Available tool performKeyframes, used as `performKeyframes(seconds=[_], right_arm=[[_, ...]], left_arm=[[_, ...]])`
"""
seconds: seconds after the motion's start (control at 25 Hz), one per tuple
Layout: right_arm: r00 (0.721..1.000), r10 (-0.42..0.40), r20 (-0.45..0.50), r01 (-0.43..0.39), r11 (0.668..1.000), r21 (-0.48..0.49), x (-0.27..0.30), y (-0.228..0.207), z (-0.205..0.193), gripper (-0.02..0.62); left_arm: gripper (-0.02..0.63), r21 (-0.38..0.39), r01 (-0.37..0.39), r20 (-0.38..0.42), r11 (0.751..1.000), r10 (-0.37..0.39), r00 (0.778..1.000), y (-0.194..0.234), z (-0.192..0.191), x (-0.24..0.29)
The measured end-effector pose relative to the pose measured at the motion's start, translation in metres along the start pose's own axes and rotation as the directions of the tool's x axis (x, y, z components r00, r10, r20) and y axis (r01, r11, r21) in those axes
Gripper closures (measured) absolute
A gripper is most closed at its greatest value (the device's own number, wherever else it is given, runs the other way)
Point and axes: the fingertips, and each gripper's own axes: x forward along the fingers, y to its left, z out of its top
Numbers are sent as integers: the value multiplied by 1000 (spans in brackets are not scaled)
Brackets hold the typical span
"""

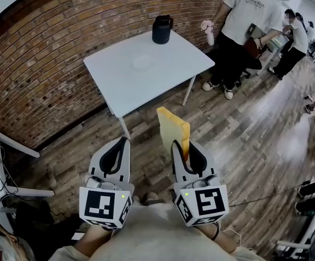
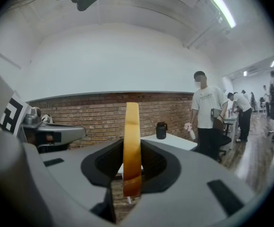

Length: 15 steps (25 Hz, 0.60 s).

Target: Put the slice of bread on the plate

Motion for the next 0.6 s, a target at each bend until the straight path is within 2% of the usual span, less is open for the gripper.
performKeyframes(seconds=[0.28,0.6], right_arm=[[1000,11,7,-11,1000,7,2,-12,0,497],[1000,1,25,-1,1000,16,6,-16,2,497]], left_arm=[[597,10,-28,-3,1000,28,1000,-3,1,3],[597,22,-26,9,999,26,1000,-1,4,8]])
